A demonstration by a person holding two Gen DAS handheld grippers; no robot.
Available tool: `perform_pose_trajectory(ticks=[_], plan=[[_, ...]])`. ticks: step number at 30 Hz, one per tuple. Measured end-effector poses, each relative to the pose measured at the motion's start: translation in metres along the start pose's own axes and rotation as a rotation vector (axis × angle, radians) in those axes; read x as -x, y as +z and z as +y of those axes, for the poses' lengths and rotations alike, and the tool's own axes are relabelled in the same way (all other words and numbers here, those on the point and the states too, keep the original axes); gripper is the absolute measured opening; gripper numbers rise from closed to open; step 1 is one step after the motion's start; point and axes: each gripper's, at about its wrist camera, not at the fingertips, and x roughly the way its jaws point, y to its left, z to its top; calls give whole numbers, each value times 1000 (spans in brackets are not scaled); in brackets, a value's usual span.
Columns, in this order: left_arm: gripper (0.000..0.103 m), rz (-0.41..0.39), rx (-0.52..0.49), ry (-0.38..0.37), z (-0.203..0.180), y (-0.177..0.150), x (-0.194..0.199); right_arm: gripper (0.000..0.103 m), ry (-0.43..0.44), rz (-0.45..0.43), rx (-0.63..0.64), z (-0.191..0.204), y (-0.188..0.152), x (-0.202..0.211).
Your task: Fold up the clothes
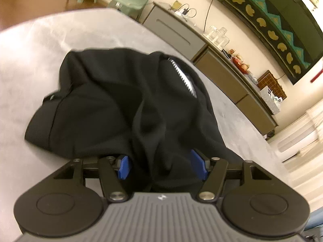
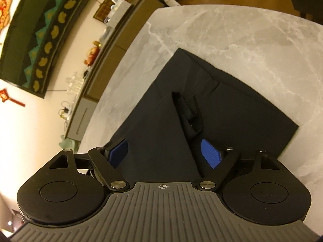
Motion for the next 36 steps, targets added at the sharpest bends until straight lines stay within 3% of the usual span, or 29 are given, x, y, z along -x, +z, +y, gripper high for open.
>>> perform_pose_trajectory(ticks=[1,2,3,4,5,9,11,13,15,16,17,19,20,24,27,28,30,31,32,33,34,35,36], plan=[[13,-4,-21,17,-4,0,-1,84,1,-1,4,1,-1,-1],[3,-9,-42,34,-9,1,-1,76,2,-4,21,4,1,-6],[3,-21,-34,43,-7,2,3,65,-2,2,53,7,1,-11],[3,-39,-8,43,-2,3,12,25,-7,15,94,12,0,-14],[3,-55,19,38,5,4,25,4,-11,27,136,16,-1,-18],[3,-79,123,-19,44,-3,86,2,128,-72,172,23,-13,41],[4,-34,136,-1,62,-11,90,2,45,-89,188,11,-20,57],[6,32,149,10,74,-16,81,2,-13,-18,162,-3,-21,48],[14,42,131,18,74,-16,79,13,-24,3,146,-7,-24,49],[22,42,119,22,73,-16,79,19,-17,8,138,-7,-25,50],[29,30,108,21,71,-15,82,41,-3,3,134,-7,-27,52],[40,4,93,6,66,-11,85,71,-26,-13,141,-4,-30,52],[46,-1,87,-4,64,-10,85,72,-36,-14,156,-1,-31,50],[46,3,19,-10,46,-10,78,68,-18,14,211,10,-36,40],[46,-7,-43,4,31,-10,73,70,-2,-41,238,19,-35,44],[44,-7,-64,14,26,-10,70,75,4,-61,235,20,-34,46],[29,5,-111,37,16,-12,64,80,-22,-49,235,21,-34,37],[19,11,-134,46,12,-13,62,78,-41,-23,246,23,-34,29],[8,16,-157,55,8,-15,60,59,-58,-2,271,26,-35,21],[5,9,-177,69,4,-16,59,36,-67,-5,317,33,-36,16],[3,-36,-171,74,3,-14,66,2,-69,-33,368,42,-36,16],[3,-100,-154,74,4,-10,75,1,-70,-62,419,52,-36,15],[3,-163,-137,74,5,-6,85,1,-18,-125,463,64,-35,25]])
